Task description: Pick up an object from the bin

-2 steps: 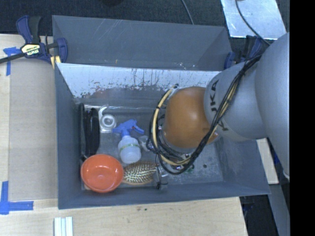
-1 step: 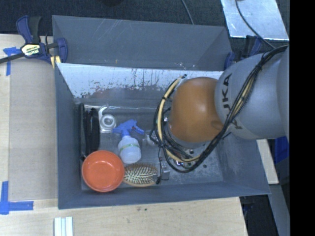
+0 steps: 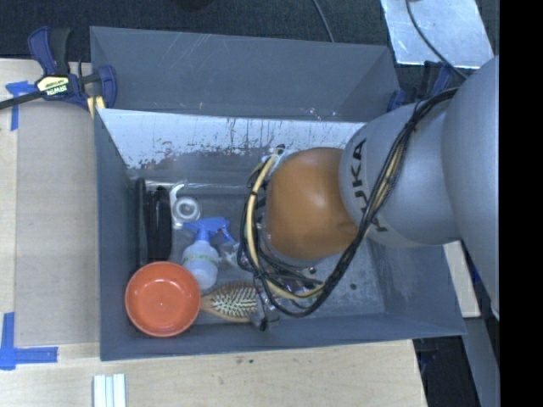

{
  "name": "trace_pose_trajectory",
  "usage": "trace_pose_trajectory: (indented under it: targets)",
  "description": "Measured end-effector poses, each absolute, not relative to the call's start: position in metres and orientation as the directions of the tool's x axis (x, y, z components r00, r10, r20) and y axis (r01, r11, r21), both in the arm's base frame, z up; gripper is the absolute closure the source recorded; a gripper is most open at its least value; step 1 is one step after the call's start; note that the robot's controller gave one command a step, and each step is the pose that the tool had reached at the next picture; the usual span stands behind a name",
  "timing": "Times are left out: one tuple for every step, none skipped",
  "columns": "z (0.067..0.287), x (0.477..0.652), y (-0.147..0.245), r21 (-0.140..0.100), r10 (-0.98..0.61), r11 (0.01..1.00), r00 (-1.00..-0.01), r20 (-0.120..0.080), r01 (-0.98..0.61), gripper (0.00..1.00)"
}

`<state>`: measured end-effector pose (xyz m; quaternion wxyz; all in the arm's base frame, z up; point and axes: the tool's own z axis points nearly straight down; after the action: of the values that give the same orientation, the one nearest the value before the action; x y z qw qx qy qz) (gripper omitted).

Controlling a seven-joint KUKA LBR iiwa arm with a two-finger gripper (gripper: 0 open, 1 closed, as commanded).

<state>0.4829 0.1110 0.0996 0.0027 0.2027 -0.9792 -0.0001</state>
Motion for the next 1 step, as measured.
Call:
trace_pose_trajectory:
  targets:
    - [0.0719,0.4881,0.0906,-0.005,-0.510,0.860,-0.860,-0.011,-0.510,0.00]
